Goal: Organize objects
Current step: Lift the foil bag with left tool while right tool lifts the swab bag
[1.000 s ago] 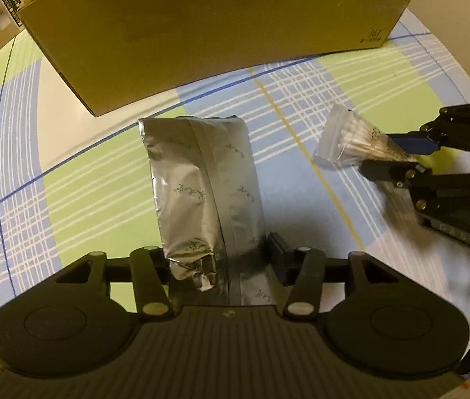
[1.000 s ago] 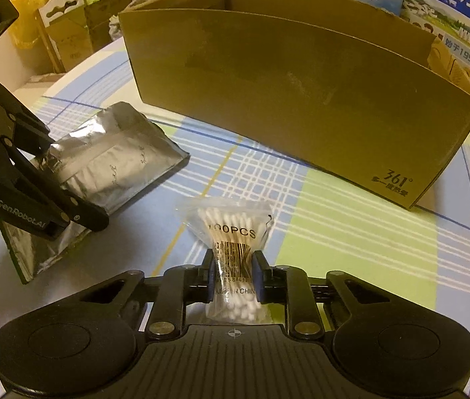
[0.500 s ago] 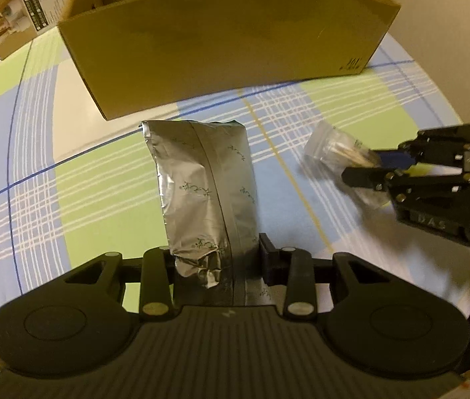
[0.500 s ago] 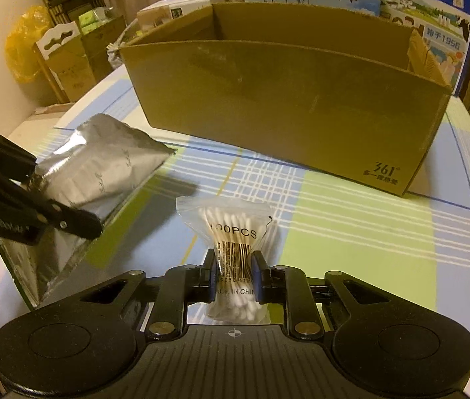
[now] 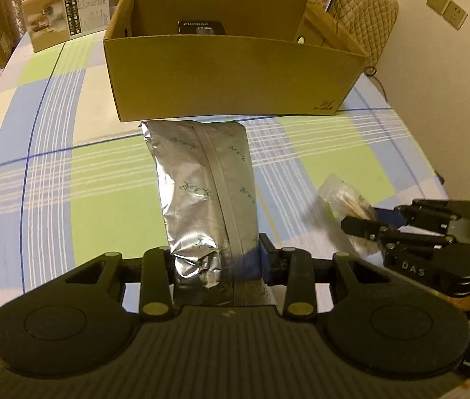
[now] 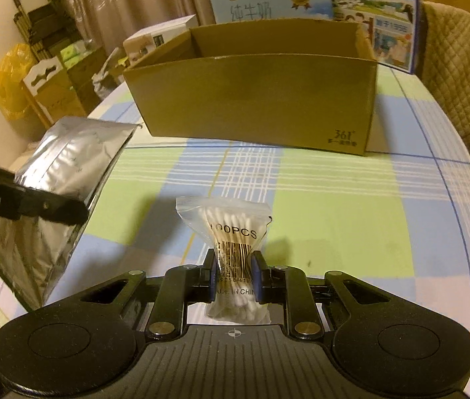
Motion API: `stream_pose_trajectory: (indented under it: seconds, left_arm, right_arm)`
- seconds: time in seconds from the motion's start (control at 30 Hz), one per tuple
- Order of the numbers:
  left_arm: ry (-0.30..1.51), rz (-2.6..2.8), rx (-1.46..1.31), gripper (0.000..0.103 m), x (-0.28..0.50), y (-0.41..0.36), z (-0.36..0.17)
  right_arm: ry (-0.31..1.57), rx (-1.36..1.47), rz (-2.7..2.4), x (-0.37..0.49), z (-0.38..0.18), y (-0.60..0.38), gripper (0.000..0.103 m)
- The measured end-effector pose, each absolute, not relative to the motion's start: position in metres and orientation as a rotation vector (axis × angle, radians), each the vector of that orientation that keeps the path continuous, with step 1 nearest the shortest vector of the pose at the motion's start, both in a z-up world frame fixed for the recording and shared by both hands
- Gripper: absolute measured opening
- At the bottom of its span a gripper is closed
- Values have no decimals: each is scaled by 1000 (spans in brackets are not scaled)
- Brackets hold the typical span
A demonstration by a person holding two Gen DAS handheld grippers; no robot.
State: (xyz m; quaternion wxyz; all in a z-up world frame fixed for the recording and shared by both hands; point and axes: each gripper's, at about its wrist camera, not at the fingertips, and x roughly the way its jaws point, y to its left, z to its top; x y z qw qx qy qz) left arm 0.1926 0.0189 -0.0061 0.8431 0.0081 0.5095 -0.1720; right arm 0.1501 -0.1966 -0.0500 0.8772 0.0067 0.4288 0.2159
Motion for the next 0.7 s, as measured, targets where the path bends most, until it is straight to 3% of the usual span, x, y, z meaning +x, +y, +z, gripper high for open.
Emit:
stream_pose_trajectory:
  seconds: [0.7]
  left_arm:
    - [1016,-363,-72,31,113,16,17]
  right_arm:
    - [864,53,412,106,-19,-207,17]
